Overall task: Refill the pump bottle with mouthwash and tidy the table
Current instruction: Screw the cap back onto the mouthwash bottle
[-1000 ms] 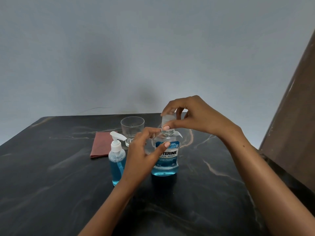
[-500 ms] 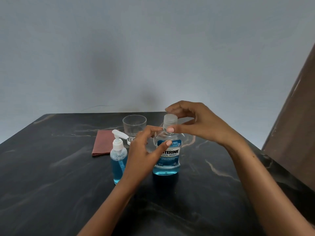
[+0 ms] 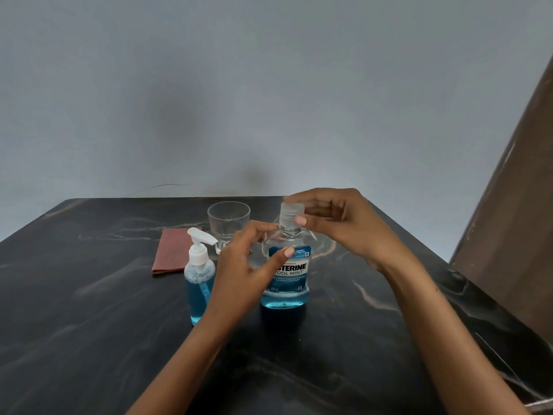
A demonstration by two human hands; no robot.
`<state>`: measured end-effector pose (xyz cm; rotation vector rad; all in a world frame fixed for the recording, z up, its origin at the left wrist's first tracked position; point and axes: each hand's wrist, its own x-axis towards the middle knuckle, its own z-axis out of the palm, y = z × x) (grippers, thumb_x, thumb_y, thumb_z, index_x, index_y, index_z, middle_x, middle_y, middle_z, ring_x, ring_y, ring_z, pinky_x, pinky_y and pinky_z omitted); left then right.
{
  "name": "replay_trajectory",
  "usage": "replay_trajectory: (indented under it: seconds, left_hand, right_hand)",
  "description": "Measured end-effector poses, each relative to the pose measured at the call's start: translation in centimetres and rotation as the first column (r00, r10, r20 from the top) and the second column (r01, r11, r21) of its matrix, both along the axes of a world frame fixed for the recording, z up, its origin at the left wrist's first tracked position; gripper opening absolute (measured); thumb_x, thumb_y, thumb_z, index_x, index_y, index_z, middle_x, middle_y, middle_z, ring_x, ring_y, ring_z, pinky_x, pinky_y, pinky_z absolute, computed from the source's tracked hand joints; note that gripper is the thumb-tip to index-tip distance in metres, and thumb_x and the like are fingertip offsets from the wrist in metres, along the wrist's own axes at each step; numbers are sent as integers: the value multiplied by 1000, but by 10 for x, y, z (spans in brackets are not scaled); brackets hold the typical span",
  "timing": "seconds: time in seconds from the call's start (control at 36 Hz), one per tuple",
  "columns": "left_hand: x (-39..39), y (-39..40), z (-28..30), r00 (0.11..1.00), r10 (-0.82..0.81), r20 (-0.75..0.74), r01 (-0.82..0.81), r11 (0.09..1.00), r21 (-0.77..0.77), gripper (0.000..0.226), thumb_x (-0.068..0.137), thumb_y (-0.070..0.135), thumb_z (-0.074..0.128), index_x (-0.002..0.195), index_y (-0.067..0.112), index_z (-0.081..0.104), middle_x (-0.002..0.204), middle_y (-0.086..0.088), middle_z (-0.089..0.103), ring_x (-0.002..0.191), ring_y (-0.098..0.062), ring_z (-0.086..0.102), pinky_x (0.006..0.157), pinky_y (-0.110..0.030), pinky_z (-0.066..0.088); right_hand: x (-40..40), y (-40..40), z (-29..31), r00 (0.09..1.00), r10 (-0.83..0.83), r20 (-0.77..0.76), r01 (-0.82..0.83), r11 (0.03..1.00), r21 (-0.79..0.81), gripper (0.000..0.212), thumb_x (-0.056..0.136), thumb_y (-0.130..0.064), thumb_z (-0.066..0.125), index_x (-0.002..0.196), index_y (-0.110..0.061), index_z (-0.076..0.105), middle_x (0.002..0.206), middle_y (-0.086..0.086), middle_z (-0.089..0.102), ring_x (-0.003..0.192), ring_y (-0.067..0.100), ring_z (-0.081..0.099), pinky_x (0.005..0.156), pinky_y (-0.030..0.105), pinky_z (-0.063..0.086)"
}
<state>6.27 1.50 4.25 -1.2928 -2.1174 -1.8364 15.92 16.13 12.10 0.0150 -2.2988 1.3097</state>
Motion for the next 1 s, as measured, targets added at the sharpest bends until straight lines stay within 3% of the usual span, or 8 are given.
replay_trajectory:
  seconds: [0.14,0.33,0.5,0.64,0.75,0.83,0.92,1.0]
  left_hand:
    - [0,0,1,1000,0,-6,0,1000,11,42,73,50,62,109,28,58,114,13,65,109,-3,59,87,-20,48]
    - [2,2,1,999,19,-34,-18,999,34,43,71,53,63,105,27,59,108,19,64,105,3,59,81,-11,46]
    - [4,13,4,994,26,-106,-25,1000,8,31,75,41,74,95,21,60,101,13,67,100,0,61,75,-10,48]
    - [13,34,8,991,2,-136,0,1000,9,35,73,40,77,95,18,61,96,4,69,96,-11,63,79,-29,51]
    - [25,53,6,993,-14,-121,22,998,64,34,74,37,77,96,14,62,91,0,68,90,-11,63,70,-19,46]
    - [31,63,3,995,3,-97,6,995,98,34,77,29,75,104,13,63,98,1,70,92,-10,64,72,-20,49]
    - [34,62,1,998,-7,-65,12,998,69,57,78,30,74,129,17,54,120,0,66,110,-7,60,85,-17,50]
    - [36,46,1,996,6,-91,-5,1000,9,69,80,31,72,141,17,42,137,-1,56,123,-10,52,99,-27,45]
  right_hand:
    - [-3,-2,-4,998,-43,-47,45,999,22,26,81,-7,71,108,-8,68,105,3,73,99,11,69,92,28,54]
    - [4,-4,-17,974,-154,-166,163,986,42,23,83,-16,71,105,-23,69,104,-11,72,101,1,66,84,22,56]
    - [20,-10,-31,829,-380,-411,390,919,-63,15,83,-20,71,98,-21,69,93,-10,70,89,0,66,67,9,50]
    - [34,-14,-42,779,-442,-444,439,891,-116,11,84,-16,70,92,-23,69,89,-11,70,85,4,66,65,16,52]
    - [42,-18,-48,789,-437,-432,433,894,-114,10,85,-15,68,92,-22,69,89,-9,70,85,6,67,67,20,54]
    - [43,-20,-51,796,-437,-418,438,893,-99,9,86,-15,68,93,-21,70,88,-9,71,87,10,68,70,27,57]
    - [43,-22,-51,805,-424,-416,429,899,-86,9,86,-15,67,94,-19,70,88,-10,71,85,9,68,70,30,58]
    - [42,-26,-52,813,-400,-423,403,911,-85,9,87,-14,67,94,-19,70,89,-7,71,85,10,68,66,25,55]
